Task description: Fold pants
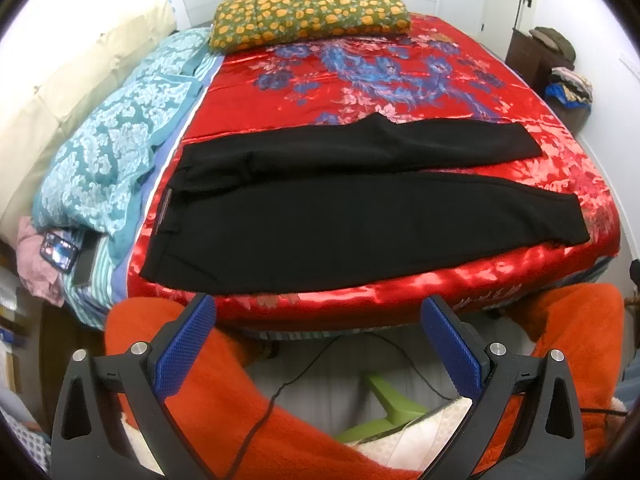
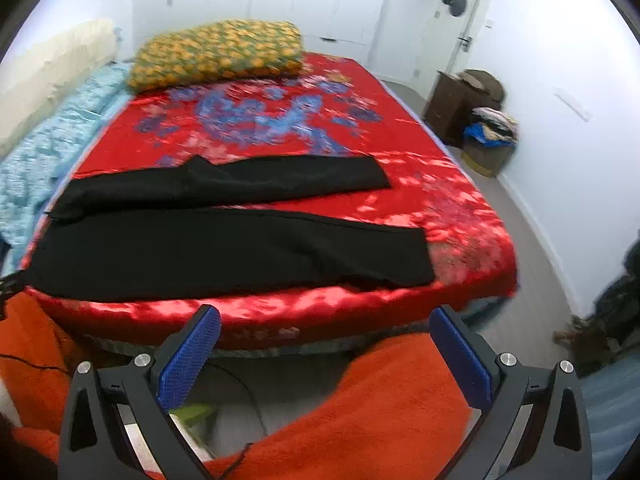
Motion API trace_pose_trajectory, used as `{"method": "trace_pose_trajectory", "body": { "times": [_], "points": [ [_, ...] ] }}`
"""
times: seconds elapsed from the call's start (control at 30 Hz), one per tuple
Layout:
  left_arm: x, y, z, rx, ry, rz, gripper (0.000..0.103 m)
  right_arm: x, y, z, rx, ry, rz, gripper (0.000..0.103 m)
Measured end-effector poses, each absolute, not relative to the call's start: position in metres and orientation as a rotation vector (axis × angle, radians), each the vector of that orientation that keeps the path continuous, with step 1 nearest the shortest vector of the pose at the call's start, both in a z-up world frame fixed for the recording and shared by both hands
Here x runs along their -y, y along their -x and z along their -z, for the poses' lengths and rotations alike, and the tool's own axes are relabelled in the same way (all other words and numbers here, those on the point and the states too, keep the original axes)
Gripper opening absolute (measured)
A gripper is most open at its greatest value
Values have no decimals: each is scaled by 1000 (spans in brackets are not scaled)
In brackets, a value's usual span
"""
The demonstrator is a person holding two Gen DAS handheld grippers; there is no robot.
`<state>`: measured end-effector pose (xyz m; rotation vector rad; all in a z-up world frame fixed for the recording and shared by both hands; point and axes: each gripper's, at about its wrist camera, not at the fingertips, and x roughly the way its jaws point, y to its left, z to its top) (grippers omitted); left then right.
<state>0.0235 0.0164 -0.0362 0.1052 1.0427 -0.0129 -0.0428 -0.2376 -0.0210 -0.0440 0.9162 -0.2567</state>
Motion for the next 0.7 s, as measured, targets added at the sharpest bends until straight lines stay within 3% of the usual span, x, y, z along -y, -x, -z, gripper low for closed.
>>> {"method": "trace_pose_trajectory", "body": {
  "times": [0.17, 0.3, 0.47, 0.7],
  "points": [
    [-12, -35, 23, -971, -80, 33, 102, 227, 43, 2, -762, 52, 119, 103],
    [-4, -47, 10, -901, -42, 82, 102, 231, 43, -28, -515, 20, 47, 103],
    [2, -66, 15, -880, -57, 91, 102, 263, -30, 14, -812, -224, -171, 102],
    [-3, -109, 26, -891, -47, 60, 102, 404, -136, -58, -505, -396, -125, 103]
  ]
}}
